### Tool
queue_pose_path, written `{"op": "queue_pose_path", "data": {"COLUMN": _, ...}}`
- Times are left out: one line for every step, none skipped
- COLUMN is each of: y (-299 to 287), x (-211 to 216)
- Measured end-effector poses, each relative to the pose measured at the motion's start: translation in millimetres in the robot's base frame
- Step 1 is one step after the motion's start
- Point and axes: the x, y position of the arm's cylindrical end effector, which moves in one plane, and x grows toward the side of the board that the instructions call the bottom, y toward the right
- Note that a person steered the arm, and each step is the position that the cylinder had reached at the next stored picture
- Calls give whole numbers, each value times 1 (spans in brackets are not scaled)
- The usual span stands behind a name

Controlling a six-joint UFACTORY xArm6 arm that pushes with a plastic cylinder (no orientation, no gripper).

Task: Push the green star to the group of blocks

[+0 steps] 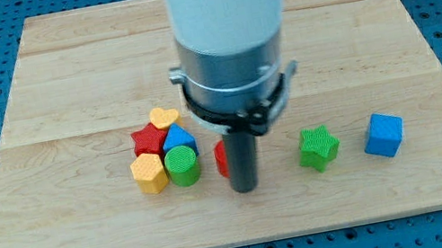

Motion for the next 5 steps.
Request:
{"op": "queue_pose_path", "data": {"y": -18, "x": -7}}
{"op": "queue_pose_path", "data": {"y": 33, "x": 40}}
{"op": "queue_pose_path", "data": {"y": 124, "x": 55}}
{"op": "queue_pose_path", "data": {"y": 138, "x": 17}}
{"op": "queue_pose_path", "data": {"y": 70, "x": -20}}
